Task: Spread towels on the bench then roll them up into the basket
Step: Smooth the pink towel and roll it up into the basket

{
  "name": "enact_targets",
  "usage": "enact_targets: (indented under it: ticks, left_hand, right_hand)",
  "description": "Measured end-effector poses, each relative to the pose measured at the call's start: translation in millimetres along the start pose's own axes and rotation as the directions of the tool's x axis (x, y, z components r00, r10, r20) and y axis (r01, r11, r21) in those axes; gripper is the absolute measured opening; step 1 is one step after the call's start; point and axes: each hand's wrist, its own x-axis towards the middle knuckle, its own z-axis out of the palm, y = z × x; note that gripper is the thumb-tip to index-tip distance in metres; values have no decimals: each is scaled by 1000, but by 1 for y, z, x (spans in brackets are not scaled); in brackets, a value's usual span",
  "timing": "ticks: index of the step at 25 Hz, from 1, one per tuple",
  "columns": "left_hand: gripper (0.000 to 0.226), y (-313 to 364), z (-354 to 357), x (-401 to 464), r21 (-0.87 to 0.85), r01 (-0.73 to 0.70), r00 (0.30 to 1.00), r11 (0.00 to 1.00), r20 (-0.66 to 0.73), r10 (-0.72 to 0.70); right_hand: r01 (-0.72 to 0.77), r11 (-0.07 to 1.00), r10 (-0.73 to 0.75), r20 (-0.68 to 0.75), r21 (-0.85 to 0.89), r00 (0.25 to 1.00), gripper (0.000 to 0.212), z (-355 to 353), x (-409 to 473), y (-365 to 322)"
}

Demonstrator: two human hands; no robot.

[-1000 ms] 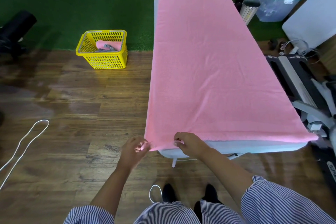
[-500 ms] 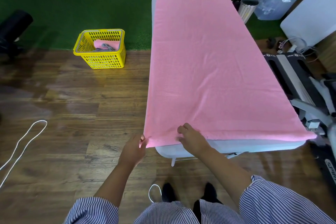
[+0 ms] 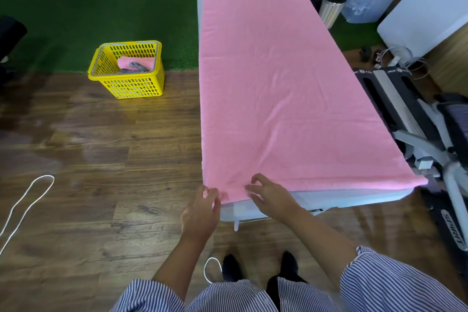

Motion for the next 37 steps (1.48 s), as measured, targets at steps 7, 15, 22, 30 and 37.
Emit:
enact_targets:
  ticks: [7, 15, 22, 30, 37]
  left_hand:
    - [73, 40, 23, 13, 269, -305, 950, 913, 16, 313]
    - [39, 168, 92, 22, 152, -491, 870, 858, 36, 492]
    - [35, 147, 107, 20, 119, -378, 919, 918, -74, 388]
    - [20, 75, 61, 0, 275, -102, 936, 956, -298, 185]
    - [21, 68, 48, -1, 302, -149, 914, 942, -322, 247]
  right_hand:
    - [-267, 962, 271, -223, 51, 936, 12, -42, -64, 106]
    - [-215, 972, 221, -64, 90, 973, 26, -71, -102, 170]
    - [-429, 896, 441, -111, 116, 890, 37, -121, -187, 308]
    - [-433, 890, 449, -105, 142, 887, 24, -143, -196, 336]
    - [-494, 856, 505, -41, 150, 862, 17, -149, -195, 344]
